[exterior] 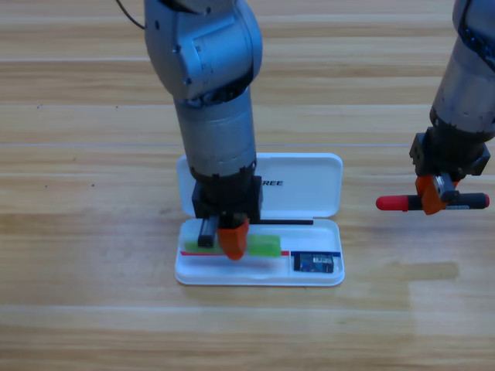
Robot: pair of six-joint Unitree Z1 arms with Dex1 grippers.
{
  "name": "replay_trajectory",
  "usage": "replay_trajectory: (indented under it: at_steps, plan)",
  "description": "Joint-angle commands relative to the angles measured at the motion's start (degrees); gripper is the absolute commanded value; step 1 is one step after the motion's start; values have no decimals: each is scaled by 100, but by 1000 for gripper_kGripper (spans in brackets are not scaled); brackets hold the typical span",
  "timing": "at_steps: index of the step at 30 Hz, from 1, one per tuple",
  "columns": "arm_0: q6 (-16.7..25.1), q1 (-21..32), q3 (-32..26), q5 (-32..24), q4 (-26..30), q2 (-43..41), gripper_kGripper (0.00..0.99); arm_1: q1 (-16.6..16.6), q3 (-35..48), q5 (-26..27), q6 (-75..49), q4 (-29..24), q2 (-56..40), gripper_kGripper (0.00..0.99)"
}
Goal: Clean up eraser and pencils
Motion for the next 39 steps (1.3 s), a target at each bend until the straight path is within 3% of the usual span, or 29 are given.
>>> replay_trajectory:
  at_steps: [1,21,39]
  plan:
    - [102,193,-17,-75,56,399,0,178,115,28,76,143,-70,0]
    - [128,255,-457,-172,197,795,0,829,-148,177,208,187,-97,0]
    - [66,264,-325,-225,241,769,0,952,-271,177,269,187,0,0]
